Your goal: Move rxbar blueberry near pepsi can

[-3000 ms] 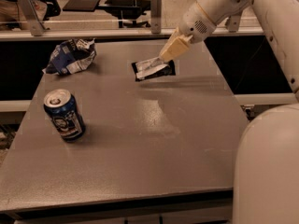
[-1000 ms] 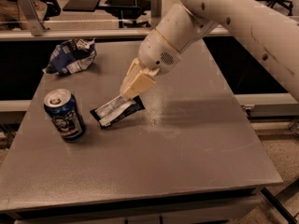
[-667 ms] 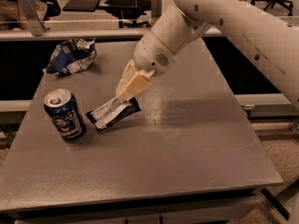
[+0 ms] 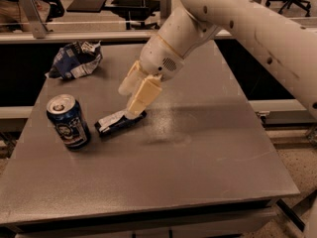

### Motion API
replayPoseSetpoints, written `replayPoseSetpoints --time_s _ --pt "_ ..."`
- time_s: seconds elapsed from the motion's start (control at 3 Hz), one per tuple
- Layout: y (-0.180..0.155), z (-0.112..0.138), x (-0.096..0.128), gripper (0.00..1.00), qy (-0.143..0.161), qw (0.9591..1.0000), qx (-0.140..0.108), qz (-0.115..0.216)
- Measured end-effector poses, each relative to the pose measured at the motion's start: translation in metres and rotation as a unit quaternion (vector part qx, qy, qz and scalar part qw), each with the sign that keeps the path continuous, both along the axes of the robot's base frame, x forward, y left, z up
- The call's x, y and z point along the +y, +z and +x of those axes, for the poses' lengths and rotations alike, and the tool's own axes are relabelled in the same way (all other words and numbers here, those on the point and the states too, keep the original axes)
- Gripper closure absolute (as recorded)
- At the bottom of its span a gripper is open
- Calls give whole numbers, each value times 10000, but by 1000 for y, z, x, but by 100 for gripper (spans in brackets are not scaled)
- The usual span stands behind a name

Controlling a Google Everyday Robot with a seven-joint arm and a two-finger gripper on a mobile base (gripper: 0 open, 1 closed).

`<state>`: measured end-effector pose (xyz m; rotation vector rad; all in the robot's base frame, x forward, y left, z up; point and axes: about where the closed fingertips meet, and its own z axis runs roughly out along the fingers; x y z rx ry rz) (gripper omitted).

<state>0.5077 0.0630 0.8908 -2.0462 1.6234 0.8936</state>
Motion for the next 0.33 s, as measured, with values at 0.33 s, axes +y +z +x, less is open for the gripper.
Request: replayPoseSetpoints --time_s 0.33 --pt "0 0 1 0 3 10000 -3 5"
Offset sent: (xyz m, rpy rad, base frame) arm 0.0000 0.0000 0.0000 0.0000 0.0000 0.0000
